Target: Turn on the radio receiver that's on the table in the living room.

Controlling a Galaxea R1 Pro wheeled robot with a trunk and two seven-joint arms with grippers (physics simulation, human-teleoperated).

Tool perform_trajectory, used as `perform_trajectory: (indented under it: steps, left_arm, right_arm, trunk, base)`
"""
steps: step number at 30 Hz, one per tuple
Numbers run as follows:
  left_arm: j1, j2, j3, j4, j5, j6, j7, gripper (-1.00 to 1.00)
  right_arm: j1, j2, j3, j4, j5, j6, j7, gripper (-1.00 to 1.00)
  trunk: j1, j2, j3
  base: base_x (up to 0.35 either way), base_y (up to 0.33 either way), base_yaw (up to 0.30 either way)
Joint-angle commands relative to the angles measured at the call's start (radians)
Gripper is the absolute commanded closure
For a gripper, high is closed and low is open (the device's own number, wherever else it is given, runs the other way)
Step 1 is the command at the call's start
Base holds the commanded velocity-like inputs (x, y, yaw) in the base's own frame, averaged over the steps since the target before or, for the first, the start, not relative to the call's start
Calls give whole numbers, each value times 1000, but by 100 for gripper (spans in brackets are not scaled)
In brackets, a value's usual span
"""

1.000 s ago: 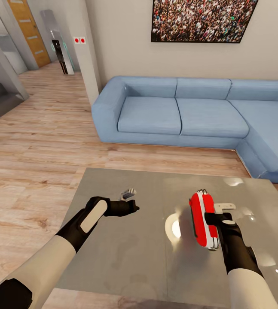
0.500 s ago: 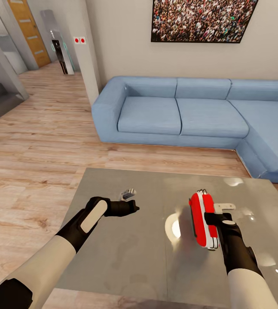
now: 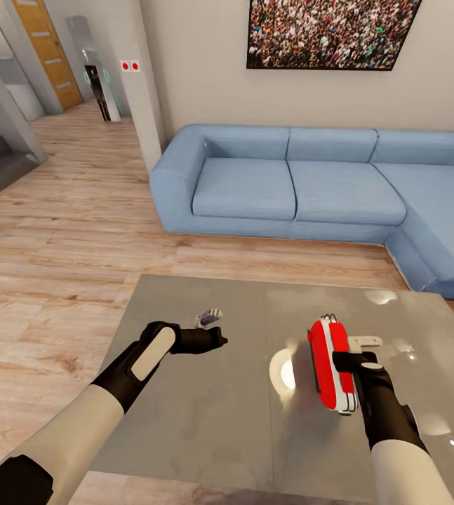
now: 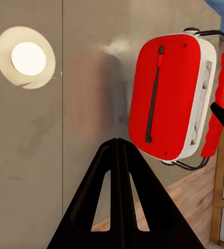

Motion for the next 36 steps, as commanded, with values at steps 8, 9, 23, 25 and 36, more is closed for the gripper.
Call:
perform_trajectory:
  steps: [8,9,23,25,36]
  left_arm:
    - [0,0,0,0,0,0,0,100]
    - [0,0,0,0,0,0,0,100]
    - [0,0,0,0,0,0,0,100]
    - [0,0,0,0,0,0,0,100]
    - [0,0,0,0,0,0,0,100]
  right_arm:
    - [0,-1,-1,48,6,-7,-14,100]
    - [0,-1,-1,49,5,-7,-15,100]
    - [0,-1,-1,53,-1,-11,-18,100]
    - [0,-1,-1,54,-2,-12,-18,100]
    - [-1,-1,-1,61,-2,-13,-18,100]
  trunk:
    - [0,0,0]
    - [0,0,0]
    - [0,0,0]
    - [0,0,0]
    - [0,0,0]
  base:
    - [0,0,0]
    - [0,0,0]
    - [0,0,0]
    - [0,0,0]
    - [0,0,0]
